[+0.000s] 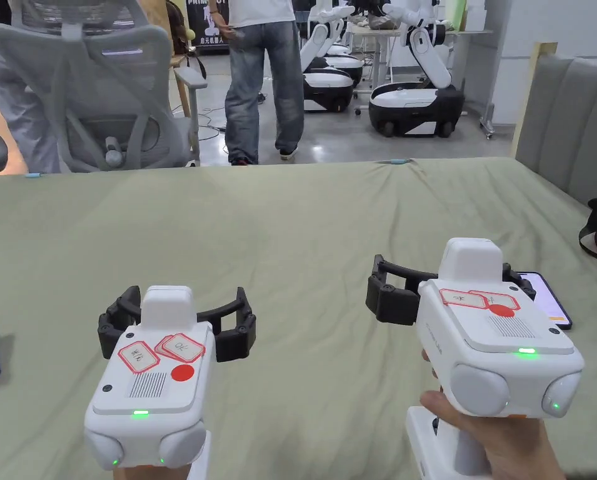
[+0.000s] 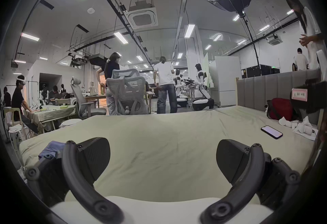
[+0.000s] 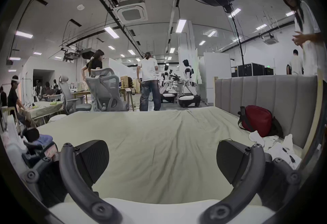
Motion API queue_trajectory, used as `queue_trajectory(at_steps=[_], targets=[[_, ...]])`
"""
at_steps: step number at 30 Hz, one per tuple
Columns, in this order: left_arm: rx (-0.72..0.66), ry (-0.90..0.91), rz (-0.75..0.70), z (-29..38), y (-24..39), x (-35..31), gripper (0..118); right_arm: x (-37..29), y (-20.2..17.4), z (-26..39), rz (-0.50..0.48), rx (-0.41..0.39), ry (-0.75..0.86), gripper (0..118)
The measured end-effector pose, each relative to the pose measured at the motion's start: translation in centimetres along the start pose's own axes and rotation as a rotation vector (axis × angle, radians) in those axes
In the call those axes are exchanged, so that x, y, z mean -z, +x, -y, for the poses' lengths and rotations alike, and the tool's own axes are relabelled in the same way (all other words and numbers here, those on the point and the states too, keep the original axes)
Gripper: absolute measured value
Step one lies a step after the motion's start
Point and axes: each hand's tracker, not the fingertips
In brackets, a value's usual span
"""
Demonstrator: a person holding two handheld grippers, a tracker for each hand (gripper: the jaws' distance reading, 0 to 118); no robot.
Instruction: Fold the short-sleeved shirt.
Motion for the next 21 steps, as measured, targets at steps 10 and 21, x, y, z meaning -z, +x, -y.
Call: queue_trajectory(at_steps=[10,21], targets=[[-0.004,0.005,-0.005,-0.5,0.0,0.0,118,-0.5,-2.2,-0.8,0.066,-0.095,-0.003,118],[0.004,-0.001,-0.001,-0.5,0.2,0.2,118,-0.7,-1.1,-1.1,0.044,0.007,-0.043,118]])
